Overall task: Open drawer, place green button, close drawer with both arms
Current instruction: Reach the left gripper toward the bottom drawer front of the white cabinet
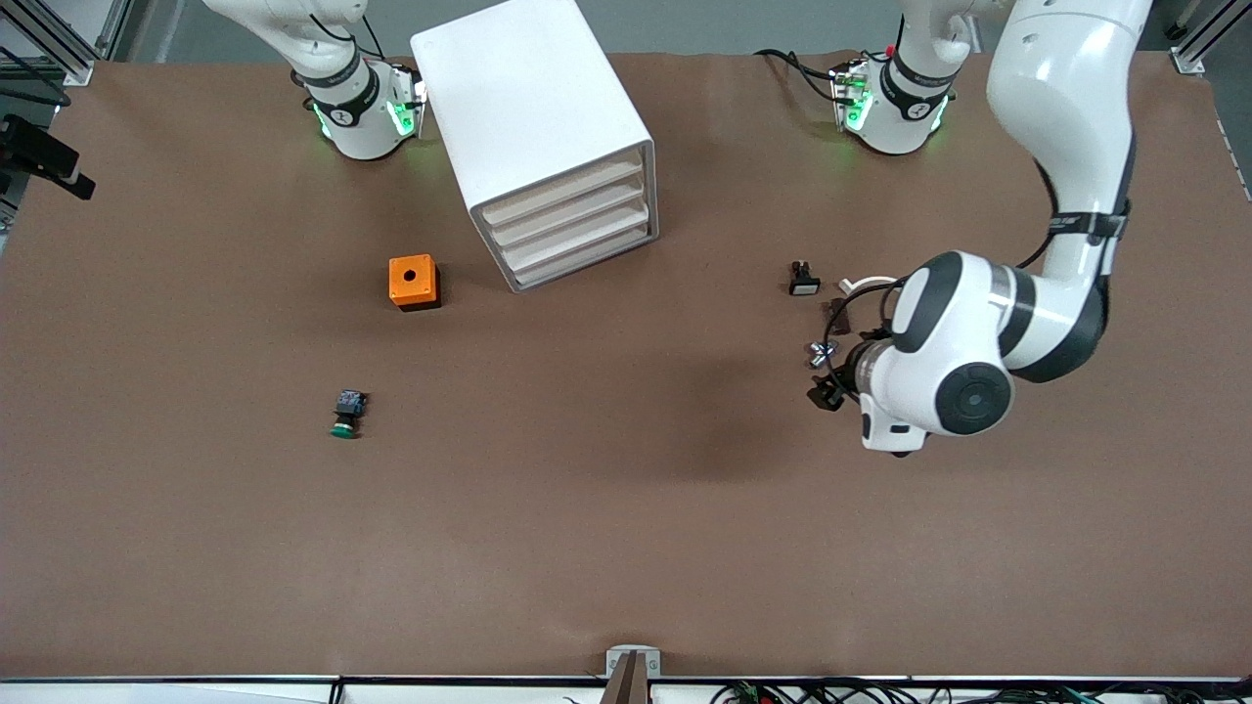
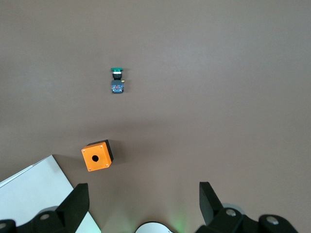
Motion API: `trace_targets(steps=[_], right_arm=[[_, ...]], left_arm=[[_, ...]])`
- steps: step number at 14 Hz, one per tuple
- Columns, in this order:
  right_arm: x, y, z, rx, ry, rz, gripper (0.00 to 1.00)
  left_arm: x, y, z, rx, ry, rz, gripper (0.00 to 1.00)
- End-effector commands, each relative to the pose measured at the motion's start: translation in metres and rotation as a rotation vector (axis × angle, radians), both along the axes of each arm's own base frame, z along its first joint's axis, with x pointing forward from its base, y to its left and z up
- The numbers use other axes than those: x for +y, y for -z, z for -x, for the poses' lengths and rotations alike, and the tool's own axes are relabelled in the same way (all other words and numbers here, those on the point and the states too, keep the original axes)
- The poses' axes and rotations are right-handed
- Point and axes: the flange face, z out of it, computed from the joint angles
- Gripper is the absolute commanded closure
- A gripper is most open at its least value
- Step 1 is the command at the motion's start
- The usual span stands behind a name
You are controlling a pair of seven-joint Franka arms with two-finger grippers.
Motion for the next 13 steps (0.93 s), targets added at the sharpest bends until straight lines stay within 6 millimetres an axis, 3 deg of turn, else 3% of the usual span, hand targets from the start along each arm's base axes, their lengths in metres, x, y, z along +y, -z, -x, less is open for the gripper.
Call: trace_targets(steps=[1, 3, 5, 7, 10, 11, 13], right_arm=[[-0.004, 0.038, -0.033, 0.06, 0.0, -0.007, 0.0], [-0.009, 0.052, -0.057, 0.078, 0.0, -0.003, 0.0], [-0.015, 0.086, -0.077, 0.135, 0.006, -0.008, 0.0], [-0.013, 0.089, -0.08, 0.136, 0.008, 0.014, 0.0], [-0.004, 0.119, -0.087, 0.102, 0.018, 0.008, 0.0], [-0.002, 0.14, -0.088, 0.089, 0.05, -0.002, 0.0], [0.022, 0.174, -0.087, 0.055, 0.085, 0.002, 0.0]], left_arm=[[-0.045, 0.021, 0.01, 0.064, -0.173, -0.072, 0.0], [-0.085, 0.039, 0.032, 0.095, -0.265, -0.16, 0.0], [-0.117, 0.05, 0.05, 0.153, -0.37, -0.18, 0.0], [-0.141, 0.057, 0.065, 0.248, -0.461, -0.161, 0.0], [-0.166, 0.054, 0.079, 0.369, -0.592, -0.149, 0.0], [-0.169, 0.054, 0.081, 0.405, -0.643, -0.157, 0.0], [-0.181, 0.057, 0.087, 0.485, -0.729, -0.176, 0.0]])
